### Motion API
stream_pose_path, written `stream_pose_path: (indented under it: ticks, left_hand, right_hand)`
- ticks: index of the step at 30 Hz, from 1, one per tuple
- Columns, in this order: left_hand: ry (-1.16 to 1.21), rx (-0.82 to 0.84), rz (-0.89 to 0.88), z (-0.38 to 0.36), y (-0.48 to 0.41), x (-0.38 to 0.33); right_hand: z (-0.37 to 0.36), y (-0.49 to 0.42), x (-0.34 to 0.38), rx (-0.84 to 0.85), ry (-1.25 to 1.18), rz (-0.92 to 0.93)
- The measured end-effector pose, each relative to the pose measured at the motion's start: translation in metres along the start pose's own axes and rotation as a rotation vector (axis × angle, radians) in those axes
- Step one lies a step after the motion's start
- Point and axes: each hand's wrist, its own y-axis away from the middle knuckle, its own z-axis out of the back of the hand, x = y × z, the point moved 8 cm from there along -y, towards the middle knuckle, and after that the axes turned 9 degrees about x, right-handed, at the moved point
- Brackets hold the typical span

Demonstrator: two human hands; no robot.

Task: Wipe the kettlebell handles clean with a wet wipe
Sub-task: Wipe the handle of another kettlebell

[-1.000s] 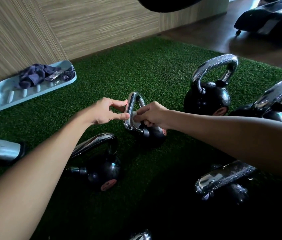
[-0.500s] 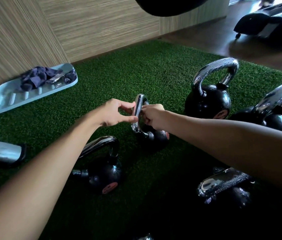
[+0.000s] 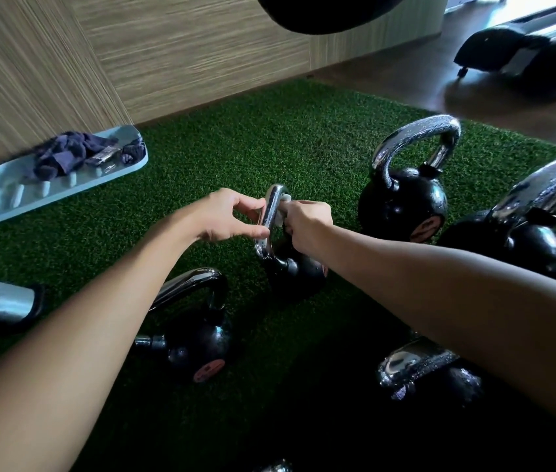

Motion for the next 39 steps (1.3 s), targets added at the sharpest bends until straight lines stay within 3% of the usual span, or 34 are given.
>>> stream_pose_path:
  ticks: [3,15,19,24,32,39]
  left_hand:
    - [0.008,-0.001,0.016,0.0,0.002,0.002]
    - [0.0,0.0,0.088,0.003,0.0,0.002]
    - [0.065,-0.091,0.146,0.004,-0.004,-0.001]
    - [-0.144,-0.158,0.23,0.003,-0.011,-0.023]
    - [-0.305,-0.025,0.073,-0.001,-0.018,-0.06]
    - [-0.378,-0.115,0.12,-0.006,-0.008,-0.043]
  right_hand:
    - [0.004,-0.002,-0.01,0.014,0.165,-0.077]
    - [0.007,-0.003,0.019,0.1,0.556,0.211]
    - [0.021,0.0,0.031,0.168,0.658,0.263]
    - [0.076,0.016,0.058,0.169,0.83,0.334]
    - [0.155,0.039,0.073,0.108,0.835,0.334]
    - [0.163,0.065,0.085,0.182,0.851,0.369]
